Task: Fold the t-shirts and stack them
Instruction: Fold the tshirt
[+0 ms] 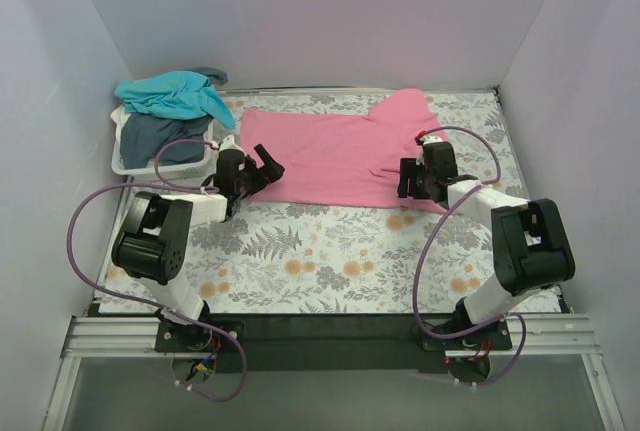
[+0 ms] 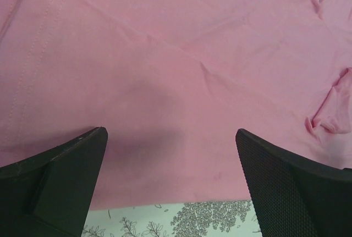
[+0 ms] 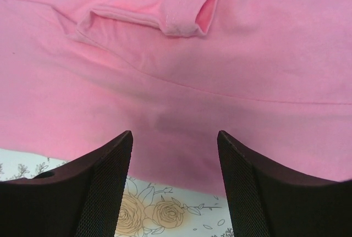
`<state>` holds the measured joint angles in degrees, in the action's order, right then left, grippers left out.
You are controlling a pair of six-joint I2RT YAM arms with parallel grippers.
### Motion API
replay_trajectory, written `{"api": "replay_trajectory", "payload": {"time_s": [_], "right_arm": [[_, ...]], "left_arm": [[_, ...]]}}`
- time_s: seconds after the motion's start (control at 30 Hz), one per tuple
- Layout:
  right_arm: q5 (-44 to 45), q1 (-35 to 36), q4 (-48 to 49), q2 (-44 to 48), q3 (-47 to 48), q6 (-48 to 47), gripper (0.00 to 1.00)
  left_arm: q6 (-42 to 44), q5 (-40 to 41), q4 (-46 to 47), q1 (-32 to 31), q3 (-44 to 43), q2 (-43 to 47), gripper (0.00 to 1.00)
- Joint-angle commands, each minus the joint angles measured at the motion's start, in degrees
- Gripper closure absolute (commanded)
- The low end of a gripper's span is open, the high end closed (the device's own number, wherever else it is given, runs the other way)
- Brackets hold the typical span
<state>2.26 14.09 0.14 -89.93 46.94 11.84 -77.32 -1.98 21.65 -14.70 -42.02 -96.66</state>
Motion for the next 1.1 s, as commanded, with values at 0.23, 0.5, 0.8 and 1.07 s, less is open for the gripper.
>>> {"api": "replay_trajectory", "payload": {"time_s": [0.23,0.5,0.8,1.07], "right_arm": [[2.0,2.1,-2.7,-4.6,-2.3,0.6,0.43],[-5.0,1.9,-7.8,0.1,-6.7,2.7,0.43],[-5.8,1.6,-13.9,7.5,-10.0,3.5,0.41],[-7.4,0.2,-16.9,14.6,-13.7,4.2,0.41]], "left_arm": [[-0.2,-1.2,1.9,-1.1,1.9,-5.5,0.04],[-2.9,-0.5,0.6,-2.7,8.3,-2.5,0.04],[-5.1,0.4,-3.5,-2.8,14.1,5.4,0.04],[-6.9,0.0,-3.1,-4.2,21.4,11.7,0.04]]}}
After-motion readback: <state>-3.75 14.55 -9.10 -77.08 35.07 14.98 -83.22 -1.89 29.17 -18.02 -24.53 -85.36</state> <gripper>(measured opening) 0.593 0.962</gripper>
